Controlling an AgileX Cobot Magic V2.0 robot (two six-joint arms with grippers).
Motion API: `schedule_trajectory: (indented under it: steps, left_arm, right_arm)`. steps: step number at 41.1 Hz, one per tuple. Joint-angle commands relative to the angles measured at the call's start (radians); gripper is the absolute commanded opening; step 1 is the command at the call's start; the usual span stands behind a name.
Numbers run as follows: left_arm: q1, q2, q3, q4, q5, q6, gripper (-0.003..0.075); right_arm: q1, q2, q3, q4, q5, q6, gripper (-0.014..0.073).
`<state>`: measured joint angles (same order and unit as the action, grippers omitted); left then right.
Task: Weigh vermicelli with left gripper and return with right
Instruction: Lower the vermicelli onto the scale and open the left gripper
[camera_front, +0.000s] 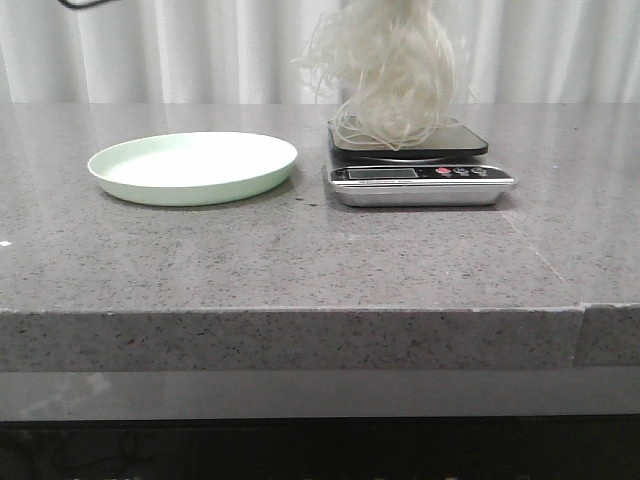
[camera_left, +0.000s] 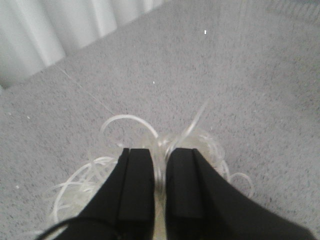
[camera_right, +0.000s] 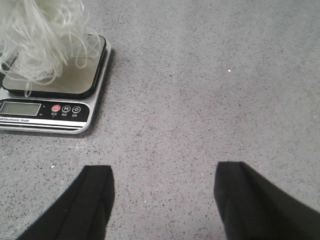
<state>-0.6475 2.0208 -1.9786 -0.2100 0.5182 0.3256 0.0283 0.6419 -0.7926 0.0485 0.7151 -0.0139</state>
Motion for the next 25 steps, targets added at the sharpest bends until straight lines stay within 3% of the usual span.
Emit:
schedule_trajectory:
  steps: [1,4,14,25]
  left_arm:
    - [-0.006,-0.045,-0.044,-0.023,-0.088,-0.011,0.015]
    - [-0.006,-0.03,-0.044,-0.03,-0.072,-0.011,0.0177]
    - [-0.007,-0.027,-0.044,-0.03,-0.041,-0.011,0.0418]
    - [-0.007,-0.097,-0.044,-0.008,0.034,-0.011,0.0431]
  right_arm:
    - [-0.001,0.01,-0.033,-0.001,-0.059,0.0,0.0537]
    - [-0.001,0.01,-0.033,-0.001,-0.059,0.0,0.0537]
    - [-0.001,0.01,-0.033,-0.001,-0.059,0.0,0.0537]
    - [-0.001,0.01,-0.033,-0.001,-0.059,0.0,0.0537]
